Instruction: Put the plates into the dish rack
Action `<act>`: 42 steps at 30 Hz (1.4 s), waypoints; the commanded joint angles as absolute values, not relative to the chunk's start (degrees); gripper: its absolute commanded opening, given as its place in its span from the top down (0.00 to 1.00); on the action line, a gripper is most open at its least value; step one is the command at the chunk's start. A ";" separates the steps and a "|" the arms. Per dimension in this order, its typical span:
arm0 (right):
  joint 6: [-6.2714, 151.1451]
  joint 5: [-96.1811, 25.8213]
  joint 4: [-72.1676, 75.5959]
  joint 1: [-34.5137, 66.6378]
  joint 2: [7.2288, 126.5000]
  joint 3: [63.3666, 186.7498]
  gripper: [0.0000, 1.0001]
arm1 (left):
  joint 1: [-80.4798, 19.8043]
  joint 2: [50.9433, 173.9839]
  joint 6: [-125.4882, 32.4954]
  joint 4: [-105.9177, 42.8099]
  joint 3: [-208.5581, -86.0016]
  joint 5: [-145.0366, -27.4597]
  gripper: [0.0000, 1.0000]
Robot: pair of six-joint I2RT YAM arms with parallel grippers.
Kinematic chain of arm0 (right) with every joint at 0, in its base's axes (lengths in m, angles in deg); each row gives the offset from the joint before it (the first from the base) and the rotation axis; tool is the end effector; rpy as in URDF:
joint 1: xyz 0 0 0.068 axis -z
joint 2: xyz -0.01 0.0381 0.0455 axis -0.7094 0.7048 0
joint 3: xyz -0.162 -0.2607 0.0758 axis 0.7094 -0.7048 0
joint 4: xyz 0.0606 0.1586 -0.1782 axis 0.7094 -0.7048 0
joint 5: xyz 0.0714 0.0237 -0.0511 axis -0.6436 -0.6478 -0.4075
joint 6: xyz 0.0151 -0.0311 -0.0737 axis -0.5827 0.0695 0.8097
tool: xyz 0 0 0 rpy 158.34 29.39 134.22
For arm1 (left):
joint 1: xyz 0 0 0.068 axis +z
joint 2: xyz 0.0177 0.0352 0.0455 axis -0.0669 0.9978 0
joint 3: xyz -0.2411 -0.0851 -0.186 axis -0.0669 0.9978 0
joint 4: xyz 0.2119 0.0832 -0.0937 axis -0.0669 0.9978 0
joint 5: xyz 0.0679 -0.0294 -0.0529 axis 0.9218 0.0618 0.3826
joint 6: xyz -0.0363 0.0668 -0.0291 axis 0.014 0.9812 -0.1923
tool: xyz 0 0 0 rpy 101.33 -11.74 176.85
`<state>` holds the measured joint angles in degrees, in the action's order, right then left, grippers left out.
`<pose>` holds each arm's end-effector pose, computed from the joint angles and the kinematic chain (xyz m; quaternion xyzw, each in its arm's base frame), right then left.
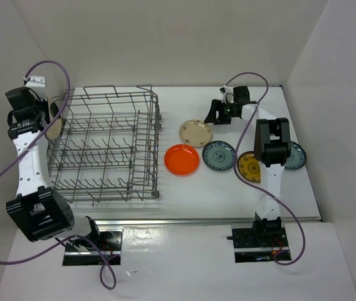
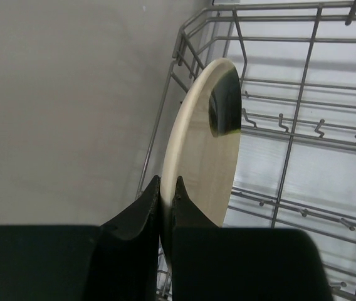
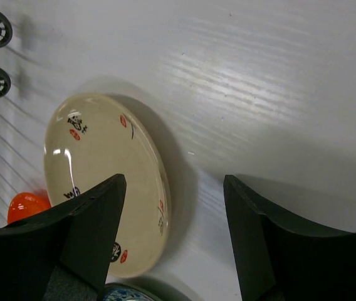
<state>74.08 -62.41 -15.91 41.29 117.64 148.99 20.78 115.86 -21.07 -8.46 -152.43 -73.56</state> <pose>0.5311 0.0767 0.1701 -0.0913 0.8990 0.3066 0.2990 0.2920 0.1398 0.4151 -0.0993 0.8251 0.2132 0.5138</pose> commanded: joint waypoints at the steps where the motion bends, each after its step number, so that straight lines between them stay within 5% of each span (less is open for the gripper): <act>1: 75.82 -60.67 -19.66 41.59 113.93 145.93 0.29 | 22.52 114.15 -17.17 -13.44 -151.41 -79.81 1.00; 15: 75.82 -64.01 -18.96 41.59 112.87 142.32 0.30 | 31.75 118.08 -16.29 -18.91 -147.09 -90.45 1.00; 42: 75.30 -63.49 -19.40 41.06 113.58 143.55 0.35 | 32.28 133.02 -17.95 -16.97 -149.47 -97.93 1.00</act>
